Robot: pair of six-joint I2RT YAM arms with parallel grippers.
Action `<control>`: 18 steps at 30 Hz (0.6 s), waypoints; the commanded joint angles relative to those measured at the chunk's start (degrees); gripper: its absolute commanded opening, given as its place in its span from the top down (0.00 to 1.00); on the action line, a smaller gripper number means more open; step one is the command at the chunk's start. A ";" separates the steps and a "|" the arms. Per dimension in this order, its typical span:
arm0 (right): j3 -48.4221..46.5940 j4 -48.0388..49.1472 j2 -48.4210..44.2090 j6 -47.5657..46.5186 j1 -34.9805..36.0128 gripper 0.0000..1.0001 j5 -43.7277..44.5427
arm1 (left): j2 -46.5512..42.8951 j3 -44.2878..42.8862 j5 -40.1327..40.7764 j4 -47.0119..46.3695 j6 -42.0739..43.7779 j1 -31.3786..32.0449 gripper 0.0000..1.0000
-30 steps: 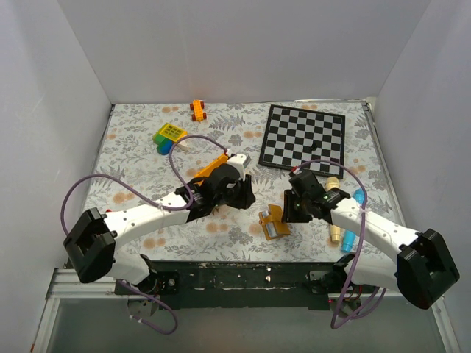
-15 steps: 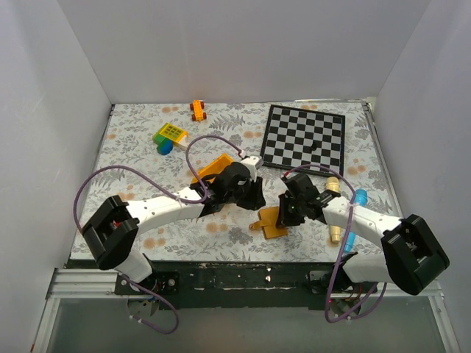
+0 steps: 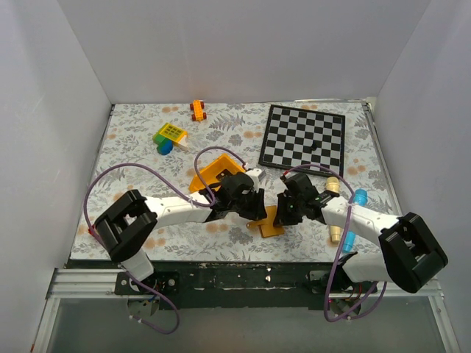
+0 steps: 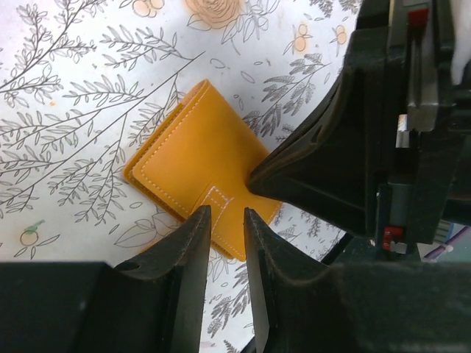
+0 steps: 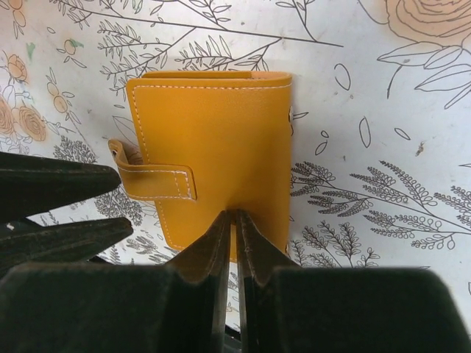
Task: Put the credit cards into the card holder
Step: Close the card holder at the center of the board.
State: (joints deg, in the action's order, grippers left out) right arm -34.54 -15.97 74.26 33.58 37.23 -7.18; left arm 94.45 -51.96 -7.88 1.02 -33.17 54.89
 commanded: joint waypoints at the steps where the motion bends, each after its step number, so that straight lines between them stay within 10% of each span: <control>1: 1.41 -0.03 0.63 0.69 0.12 0.84 1.20 | 0.73 0.46 -1.61 -4.35 -1.55 0.56 0.76; 11: 3.16 -3.64 -10.27 1.13 -2.86 0.46 6.83 | 3.55 2.30 -1.53 -3.92 -2.43 1.00 0.77; 18: 8.78 5.14 -10.36 1.31 -9.36 0.40 -2.82 | 2.67 4.59 -0.65 -3.74 -3.22 1.00 0.78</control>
State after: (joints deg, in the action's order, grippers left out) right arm -28.32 -16.58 63.96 34.61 30.70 -4.45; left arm 98.91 -49.32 -9.26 -3.55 -35.83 55.53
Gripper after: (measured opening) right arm 0.595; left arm 0.226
